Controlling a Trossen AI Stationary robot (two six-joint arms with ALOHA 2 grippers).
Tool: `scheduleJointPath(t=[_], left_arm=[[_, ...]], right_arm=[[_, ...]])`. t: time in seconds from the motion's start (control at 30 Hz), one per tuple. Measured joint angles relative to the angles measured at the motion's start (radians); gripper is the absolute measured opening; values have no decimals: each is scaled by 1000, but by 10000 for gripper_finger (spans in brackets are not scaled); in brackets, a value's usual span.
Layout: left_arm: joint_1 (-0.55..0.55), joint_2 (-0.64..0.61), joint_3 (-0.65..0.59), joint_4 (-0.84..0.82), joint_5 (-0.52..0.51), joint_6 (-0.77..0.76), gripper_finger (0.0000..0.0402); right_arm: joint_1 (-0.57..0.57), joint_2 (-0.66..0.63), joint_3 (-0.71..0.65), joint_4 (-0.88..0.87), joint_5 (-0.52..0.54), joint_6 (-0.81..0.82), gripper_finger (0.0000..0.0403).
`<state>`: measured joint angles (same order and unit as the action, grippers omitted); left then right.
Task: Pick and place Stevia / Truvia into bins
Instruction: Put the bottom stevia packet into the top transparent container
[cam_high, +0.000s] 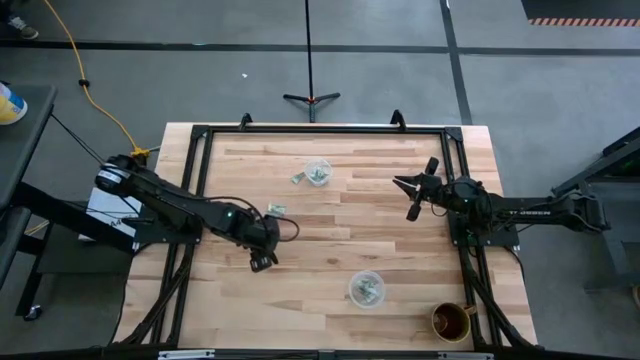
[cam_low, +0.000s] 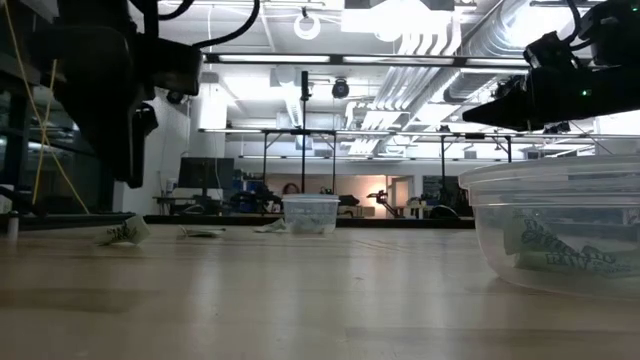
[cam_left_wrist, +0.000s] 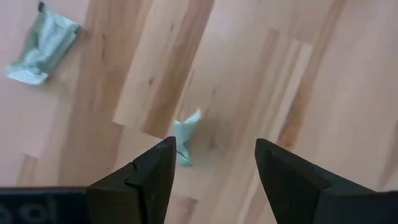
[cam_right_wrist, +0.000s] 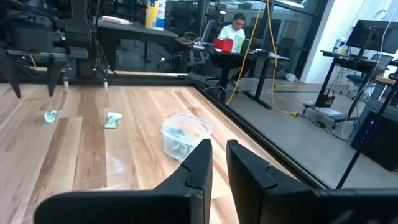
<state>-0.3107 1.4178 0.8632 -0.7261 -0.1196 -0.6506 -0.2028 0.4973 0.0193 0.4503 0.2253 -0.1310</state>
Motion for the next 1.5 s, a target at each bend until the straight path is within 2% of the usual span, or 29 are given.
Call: scheduleJointPath(t=[0.17, 0.43, 0.63, 1.03, 1.2, 1.37, 1.5], left_arm=[[3, 19, 1, 6, -58, 21, 253], [3, 72, -41, 18, -59, 71, 253], [3, 106, -65, 113, -72, 75, 253], [3, 133, -111, 155, -51, 97, 247], [3, 128, -110, 162, -39, 103, 194], [3, 129, -111, 196, -16, 139, 108], [11, 115, -102, 289, -49, 215, 33]], right_arm=[[0, 0, 0, -13, 0, 0, 34], [0, -1, 0, -18, -2, 0, 36], [0, -4, 0, -20, -32, -3, 31], [0, -12, 0, -13, -43, -8, 32], [0, -18, 0, -12, -41, -8, 27], [0, -19, 0, -13, -40, -3, 26], [0, -19, 0, -4, -105, 17, 24]])
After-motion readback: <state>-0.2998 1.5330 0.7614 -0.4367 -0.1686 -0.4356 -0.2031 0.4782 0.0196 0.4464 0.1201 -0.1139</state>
